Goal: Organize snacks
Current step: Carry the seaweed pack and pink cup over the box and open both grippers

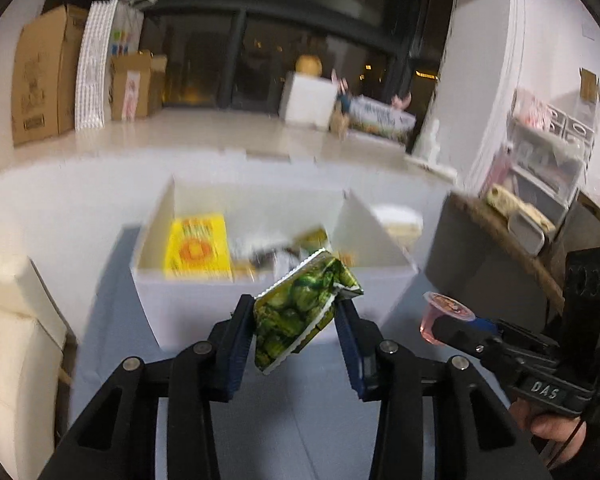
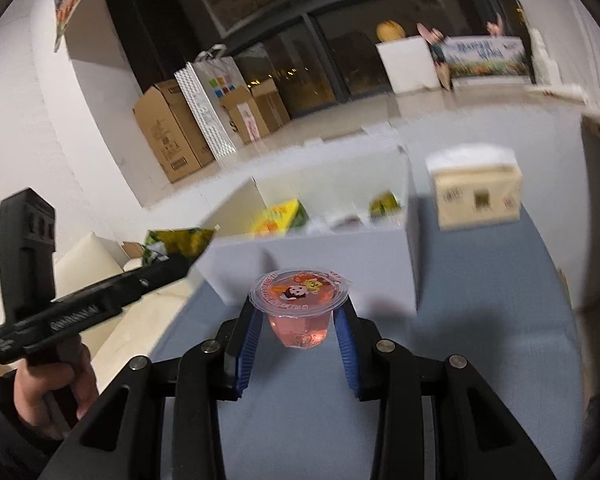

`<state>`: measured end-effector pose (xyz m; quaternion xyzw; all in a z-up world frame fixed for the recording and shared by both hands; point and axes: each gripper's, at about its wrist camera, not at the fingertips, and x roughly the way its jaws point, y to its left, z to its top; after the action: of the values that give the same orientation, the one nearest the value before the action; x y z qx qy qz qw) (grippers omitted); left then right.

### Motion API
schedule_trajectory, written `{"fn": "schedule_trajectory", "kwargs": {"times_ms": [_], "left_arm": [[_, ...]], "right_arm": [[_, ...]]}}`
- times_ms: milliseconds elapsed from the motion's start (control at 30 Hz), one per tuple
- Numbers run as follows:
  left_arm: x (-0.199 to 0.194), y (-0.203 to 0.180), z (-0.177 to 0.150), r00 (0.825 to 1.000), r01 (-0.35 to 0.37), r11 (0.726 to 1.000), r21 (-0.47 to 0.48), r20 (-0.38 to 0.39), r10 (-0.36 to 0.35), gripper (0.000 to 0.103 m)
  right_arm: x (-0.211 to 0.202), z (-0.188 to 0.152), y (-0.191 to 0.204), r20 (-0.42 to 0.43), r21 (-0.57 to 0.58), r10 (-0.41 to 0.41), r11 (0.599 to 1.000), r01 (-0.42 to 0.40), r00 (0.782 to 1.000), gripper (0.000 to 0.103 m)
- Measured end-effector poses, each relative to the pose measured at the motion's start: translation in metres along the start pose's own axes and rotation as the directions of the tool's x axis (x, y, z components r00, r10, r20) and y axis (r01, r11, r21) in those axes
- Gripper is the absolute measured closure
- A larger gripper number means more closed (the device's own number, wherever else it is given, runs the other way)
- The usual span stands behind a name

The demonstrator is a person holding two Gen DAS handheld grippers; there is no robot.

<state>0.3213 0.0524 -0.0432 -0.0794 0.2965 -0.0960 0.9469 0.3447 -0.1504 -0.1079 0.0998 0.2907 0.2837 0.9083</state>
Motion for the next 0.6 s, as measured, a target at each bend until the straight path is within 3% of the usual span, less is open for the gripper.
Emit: {"fn": "schedule_trajectory", "kwargs": {"times_ms": [100, 267, 467, 500, 533, 567, 600], "left_arm": [[0.006, 0.006, 0.034, 0.999, 0.004, 1.0, -0.01, 0.034, -0.004, 0.058], [0.048, 0.023, 0.076, 0.999, -0.033, 0.999, -0.008, 0.018, 0.033, 0.058], [0.09, 0.033, 0.079, 0.997, -0.077, 0.997, 0.028, -0.031, 0.078, 0.051], [0.095, 0.034, 0.077, 0.995, -0.087, 0.995, 0.038, -0.035, 0.089, 0.04], [0.1, 0.035, 0.074, 0.995, -0.093, 0.995, 0.039, -0.045, 0.094, 0.014], [0.103, 0.038, 0.071, 0.995, -0.087, 0.996, 0.029, -0.047, 0.088, 0.001], [0.103, 0.04, 0.069, 0.995, -0.094, 0.995, 0.02, -0.039, 0.094, 0.0]], "right_arm": [[0.013, 0.034, 0.008, 0.027, -0.035, -0.015, 0.999, 0.016, 1.0, 0.063], [0.05, 0.083, 0.008, 0.034, -0.06, -0.063, 0.996, 0.065, 0.997, 0.063], [0.092, 0.09, -0.009, -0.038, -0.066, -0.127, 0.99, 0.125, 0.991, 0.062], [0.098, 0.09, -0.013, -0.056, -0.058, -0.123, 0.991, 0.12, 0.991, 0.056], [0.104, 0.088, -0.016, -0.079, -0.054, -0.117, 0.992, 0.113, 0.99, 0.044], [0.108, 0.085, -0.017, -0.088, -0.059, -0.123, 0.991, 0.118, 0.989, 0.011], [0.108, 0.083, -0.018, -0.079, -0.061, -0.128, 0.99, 0.124, 0.989, 0.0]]}}
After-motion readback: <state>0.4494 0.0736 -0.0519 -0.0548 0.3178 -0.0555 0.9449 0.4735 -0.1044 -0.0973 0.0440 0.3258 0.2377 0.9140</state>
